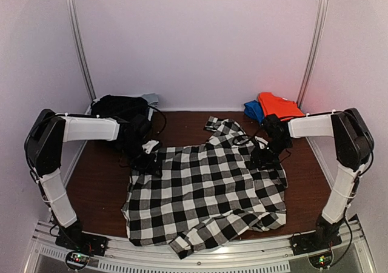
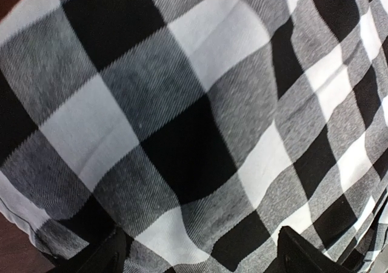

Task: Fold and stack the mixed laundry pile
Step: Smooth out the flattened shirt at the center of the board.

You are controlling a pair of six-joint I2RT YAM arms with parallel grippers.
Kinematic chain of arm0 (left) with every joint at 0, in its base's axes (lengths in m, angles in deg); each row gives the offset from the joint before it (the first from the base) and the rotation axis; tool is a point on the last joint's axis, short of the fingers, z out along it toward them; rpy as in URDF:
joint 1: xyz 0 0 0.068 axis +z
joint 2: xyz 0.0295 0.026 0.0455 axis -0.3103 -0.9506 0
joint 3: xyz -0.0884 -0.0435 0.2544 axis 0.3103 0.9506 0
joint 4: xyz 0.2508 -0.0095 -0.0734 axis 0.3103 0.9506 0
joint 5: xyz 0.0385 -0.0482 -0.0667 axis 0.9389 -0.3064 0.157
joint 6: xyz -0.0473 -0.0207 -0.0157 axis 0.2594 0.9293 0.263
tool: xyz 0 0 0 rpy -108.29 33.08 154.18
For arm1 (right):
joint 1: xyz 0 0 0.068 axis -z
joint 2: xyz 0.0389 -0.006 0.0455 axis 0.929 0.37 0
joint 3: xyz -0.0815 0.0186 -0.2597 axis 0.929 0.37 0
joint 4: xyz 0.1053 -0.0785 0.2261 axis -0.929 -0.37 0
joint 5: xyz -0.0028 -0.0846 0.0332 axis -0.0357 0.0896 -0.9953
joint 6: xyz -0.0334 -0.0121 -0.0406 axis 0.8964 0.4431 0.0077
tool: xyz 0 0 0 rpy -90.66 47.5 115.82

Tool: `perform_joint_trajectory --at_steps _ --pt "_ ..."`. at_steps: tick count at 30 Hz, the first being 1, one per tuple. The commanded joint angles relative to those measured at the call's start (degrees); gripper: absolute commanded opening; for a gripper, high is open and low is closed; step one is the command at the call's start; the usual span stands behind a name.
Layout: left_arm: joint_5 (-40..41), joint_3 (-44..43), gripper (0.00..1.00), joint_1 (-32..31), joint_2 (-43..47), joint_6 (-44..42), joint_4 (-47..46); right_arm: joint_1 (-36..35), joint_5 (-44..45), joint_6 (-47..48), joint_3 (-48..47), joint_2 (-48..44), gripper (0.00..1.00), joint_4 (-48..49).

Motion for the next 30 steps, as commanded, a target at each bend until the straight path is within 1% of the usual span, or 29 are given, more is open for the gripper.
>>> perform_joint_trajectory --at_steps 1,4,6,8,10,12,14,17,19,24,28,30 --pt "-2.5 3.8 0.86 0.1 0.1 1.2 -1.3 -0.2 -1.5 -5.6 10.5 -5.5 0.51 -2.4" --pt "-3.6 6.9 0.84 -0.5 1.4 1.0 -1.1 -0.8 -4.8 -7.5 16.8 -10.8 0.51 -2.9" --pt "-4.9 7.8 0.81 -1.3 1.9 0.0 -0.3 -1.4 -7.4 -7.8 18.6 -13.7 0.51 -3.5" --pt "-7.5 7.2 0.80 -1.9 2.2 -1.0 0.8 -1.5 -10.7 -6.0 17.3 -15.4 0.54 -4.0" --pt "-10.8 6.5 0.81 -1.6 3.7 -1.4 -0.6 -0.7 -10.2 -3.1 12.4 -15.4 0.57 -5.5" --pt "-12.5 4.6 0.81 0.2 4.8 -1.0 -2.1 1.9 -9.3 -1.1 5.7 -13.9 0.58 -6.0" --pt "-13.1 1.5 0.81 3.0 4.2 -0.4 -2.5 6.0 -10.1 -0.5 0.6 -11.2 0.58 -5.5" --pt "-11.2 -3.7 0.81 6.8 2.6 -0.1 -2.4 11.4 -9.3 -1.7 -5.8 -6.7 0.56 -4.2" --pt "-9.4 -6.8 0.82 8.8 1.2 0.4 -2.2 13.6 -10.0 -3.4 -9.3 -2.7 0.56 -2.2" --pt "-7.3 -13.2 0.85 13.5 -3.1 1.7 -1.6 14.9 -16.1 -8.1 -17.5 6.5 0.57 1.9" --pt "-2.9 -19.0 0.85 14.2 -7.2 0.5 -0.3 14.8 -18.8 -9.6 -21.0 10.6 0.56 2.9" --pt "-2.6 -22.1 0.84 14.3 -9.9 -0.7 1.3 14.7 -20.0 -9.3 -22.0 12.3 0.54 2.6"
